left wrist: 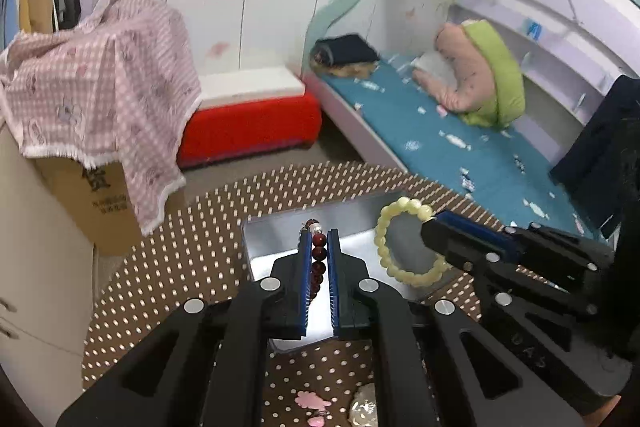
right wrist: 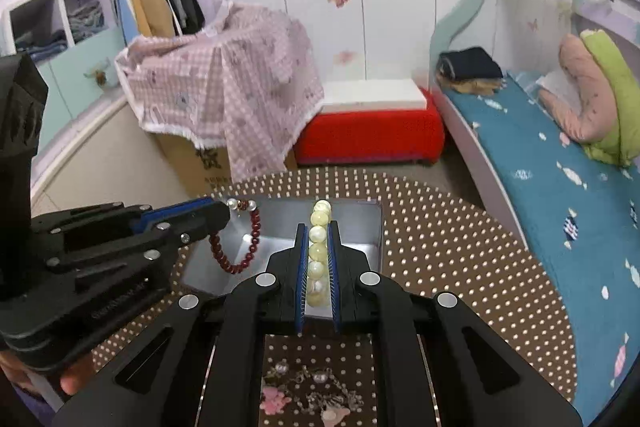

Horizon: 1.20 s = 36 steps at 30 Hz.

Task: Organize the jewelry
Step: 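Lower both bracelets into the tin box and open both tools, then move both tools back toward the remaining charms on the table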

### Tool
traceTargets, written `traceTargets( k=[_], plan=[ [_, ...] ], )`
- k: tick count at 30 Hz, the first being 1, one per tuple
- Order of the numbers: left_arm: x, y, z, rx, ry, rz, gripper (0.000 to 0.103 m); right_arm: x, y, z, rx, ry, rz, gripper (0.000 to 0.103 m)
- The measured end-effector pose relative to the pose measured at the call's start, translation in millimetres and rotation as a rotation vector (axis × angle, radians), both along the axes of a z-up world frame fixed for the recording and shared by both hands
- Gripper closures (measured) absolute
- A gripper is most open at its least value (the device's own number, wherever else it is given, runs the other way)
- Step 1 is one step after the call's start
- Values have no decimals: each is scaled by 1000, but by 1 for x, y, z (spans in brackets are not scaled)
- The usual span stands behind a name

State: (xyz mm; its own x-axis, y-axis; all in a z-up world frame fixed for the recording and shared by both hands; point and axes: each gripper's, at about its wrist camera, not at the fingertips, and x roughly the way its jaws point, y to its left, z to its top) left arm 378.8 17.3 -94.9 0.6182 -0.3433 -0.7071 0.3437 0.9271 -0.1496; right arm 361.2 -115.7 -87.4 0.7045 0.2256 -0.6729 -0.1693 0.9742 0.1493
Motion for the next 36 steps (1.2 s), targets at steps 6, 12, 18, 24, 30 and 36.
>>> traceTargets(
  k=[6, 12, 18, 24, 30, 36],
  plan=[
    [4, 1, -22, 20, 38, 15, 97, 5, 1, -25, 8, 51, -2, 93],
    [-4, 0, -22, 15, 36, 13, 93, -5, 3, -25, 23, 40, -4, 91],
    [-45, 6, 8, -5, -97, 39, 41, -43, -5, 2, 2, -26, -25, 84],
    [-107, 27, 40, -4, -232, 139, 26, -106, -16, 39, -58, -160, -79, 43],
    [-169, 38, 60, -20, -300, 207, 25, -172, -19, 62, -83, -248, -104, 36],
    [-215, 44, 63, -27, -314, 229, 25, -223, -15, 72, -116, -303, -107, 32]
  ],
)
